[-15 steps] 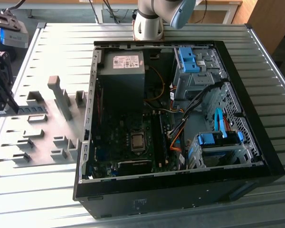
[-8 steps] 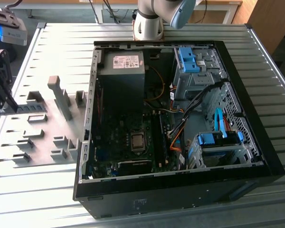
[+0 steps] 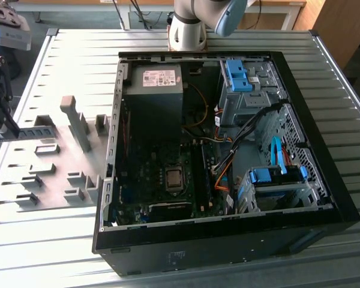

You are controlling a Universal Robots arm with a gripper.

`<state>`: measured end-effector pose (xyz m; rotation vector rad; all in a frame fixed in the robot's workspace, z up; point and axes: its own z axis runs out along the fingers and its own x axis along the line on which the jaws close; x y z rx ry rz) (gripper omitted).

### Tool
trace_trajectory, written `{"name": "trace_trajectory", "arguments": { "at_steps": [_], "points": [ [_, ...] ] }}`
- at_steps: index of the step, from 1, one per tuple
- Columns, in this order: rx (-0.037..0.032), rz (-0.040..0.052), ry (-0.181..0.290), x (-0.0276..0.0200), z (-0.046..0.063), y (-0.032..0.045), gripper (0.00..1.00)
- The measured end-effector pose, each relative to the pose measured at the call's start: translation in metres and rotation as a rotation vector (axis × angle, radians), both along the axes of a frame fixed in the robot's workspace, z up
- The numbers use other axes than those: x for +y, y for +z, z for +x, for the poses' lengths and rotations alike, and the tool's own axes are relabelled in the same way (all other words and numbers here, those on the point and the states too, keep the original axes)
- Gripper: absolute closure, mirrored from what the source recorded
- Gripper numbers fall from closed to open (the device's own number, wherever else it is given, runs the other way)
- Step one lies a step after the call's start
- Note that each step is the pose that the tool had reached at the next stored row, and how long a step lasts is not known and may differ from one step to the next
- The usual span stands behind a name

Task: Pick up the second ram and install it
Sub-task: 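Pick up the second ram and move it above second insertion slot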

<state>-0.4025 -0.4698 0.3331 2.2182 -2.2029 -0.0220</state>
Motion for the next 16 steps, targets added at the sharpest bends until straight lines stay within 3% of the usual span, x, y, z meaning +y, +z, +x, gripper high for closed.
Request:
{"name": "trace_trajectory", "arguments": {
  "at_steps": [16],
  "points": [
    [0.0000,-0.0105,-0.003,0.0022,0.000,0.0345,0.86]
  ]
}}
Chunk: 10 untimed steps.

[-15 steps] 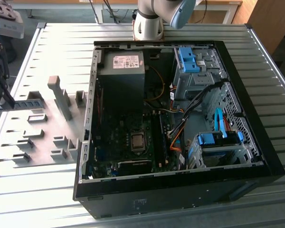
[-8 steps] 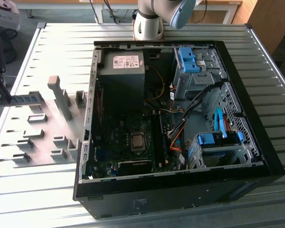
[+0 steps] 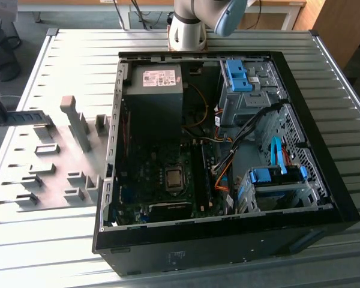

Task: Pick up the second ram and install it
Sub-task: 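Pick up the second ram and move it above second insertion slot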

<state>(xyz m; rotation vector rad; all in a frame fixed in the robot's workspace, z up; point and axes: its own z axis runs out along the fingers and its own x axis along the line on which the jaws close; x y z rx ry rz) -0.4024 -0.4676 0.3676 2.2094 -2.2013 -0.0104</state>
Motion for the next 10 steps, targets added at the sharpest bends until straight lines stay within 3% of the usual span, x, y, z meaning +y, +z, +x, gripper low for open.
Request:
{"name": "trace_trajectory", "arguments": {
  "at_steps": [10],
  "points": [
    [0.0000,-0.0031,-0.002,0.0007,0.000,0.0238,0.86]
  ]
}}
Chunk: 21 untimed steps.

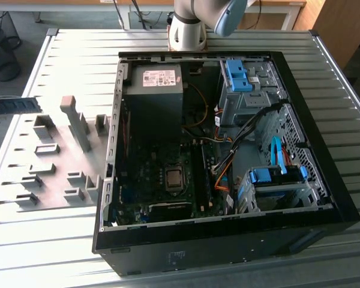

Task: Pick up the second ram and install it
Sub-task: 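Pick up the second ram and move it above second insertion slot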

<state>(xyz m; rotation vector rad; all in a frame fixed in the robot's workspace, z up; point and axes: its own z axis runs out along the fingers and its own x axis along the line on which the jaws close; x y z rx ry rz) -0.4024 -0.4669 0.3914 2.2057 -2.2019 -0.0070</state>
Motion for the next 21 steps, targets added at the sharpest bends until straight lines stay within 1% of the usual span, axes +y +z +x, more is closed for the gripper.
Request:
{"name": "trace_trajectory", "arguments": {
  "at_steps": [9,21],
  "points": [
    [0.0000,-0.0046,-0.003,0.0005,0.000,0.0215,0.86],
    [0.0000,-0.0140,-0.008,0.0018,0.000,0.0455,0.86]
  ]
}}
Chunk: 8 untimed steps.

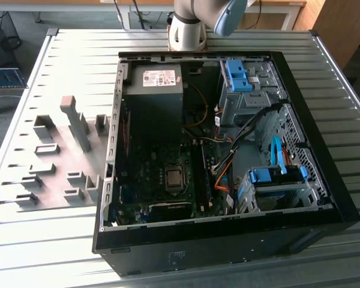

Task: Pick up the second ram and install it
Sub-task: 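Pick up the second ram and move it above second insertion slot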

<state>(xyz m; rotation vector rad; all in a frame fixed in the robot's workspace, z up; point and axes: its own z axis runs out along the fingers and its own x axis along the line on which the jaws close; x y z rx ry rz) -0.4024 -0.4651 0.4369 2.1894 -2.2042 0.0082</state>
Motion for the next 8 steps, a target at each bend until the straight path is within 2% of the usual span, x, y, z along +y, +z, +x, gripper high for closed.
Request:
{"name": "trace_trajectory", "arguments": {
  "at_steps": [3,8],
  "points": [
    [0.0001,-0.0018,-0.001,0.0002,-0.0001,0.0049,0.86],
    [0.0000,-0.0028,-0.001,0.0003,0.0000,0.0057,0.86]
  ]
}}
